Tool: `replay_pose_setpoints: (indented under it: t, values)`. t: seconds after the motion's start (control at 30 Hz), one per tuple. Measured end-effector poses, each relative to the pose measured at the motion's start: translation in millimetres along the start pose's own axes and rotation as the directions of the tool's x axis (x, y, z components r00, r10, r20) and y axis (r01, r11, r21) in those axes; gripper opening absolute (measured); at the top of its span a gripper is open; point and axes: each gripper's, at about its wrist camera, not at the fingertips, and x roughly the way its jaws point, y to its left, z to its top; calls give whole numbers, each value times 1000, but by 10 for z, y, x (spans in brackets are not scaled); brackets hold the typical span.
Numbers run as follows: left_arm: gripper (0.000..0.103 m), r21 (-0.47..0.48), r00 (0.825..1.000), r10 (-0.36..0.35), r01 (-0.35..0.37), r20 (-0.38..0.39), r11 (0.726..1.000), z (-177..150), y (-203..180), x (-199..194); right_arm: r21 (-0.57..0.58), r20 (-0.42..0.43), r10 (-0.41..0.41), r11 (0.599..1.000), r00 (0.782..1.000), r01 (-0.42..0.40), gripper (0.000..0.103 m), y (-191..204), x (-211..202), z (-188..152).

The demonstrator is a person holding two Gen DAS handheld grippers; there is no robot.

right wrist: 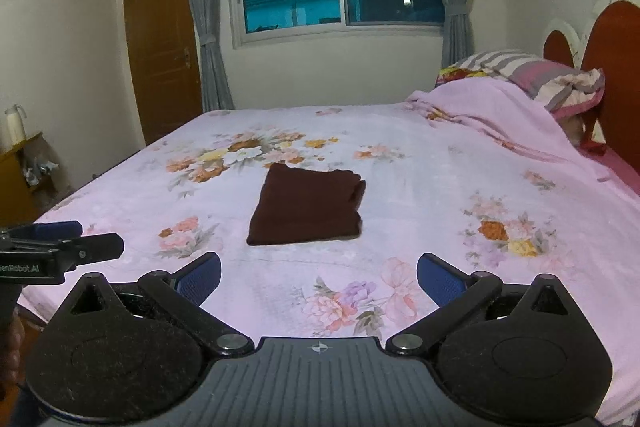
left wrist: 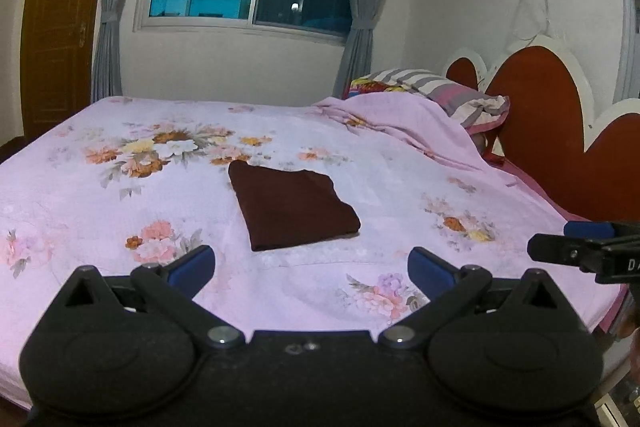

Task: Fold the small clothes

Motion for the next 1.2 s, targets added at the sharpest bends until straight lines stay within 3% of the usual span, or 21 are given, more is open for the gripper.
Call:
replay_pose_setpoints:
  t: [1.2]
  values:
    - [103, -10, 1000, -9, 9, 18, 1000, -20, 17, -22, -19, -19, 1, 1000, 1000, -2, 103, 89, 59, 20]
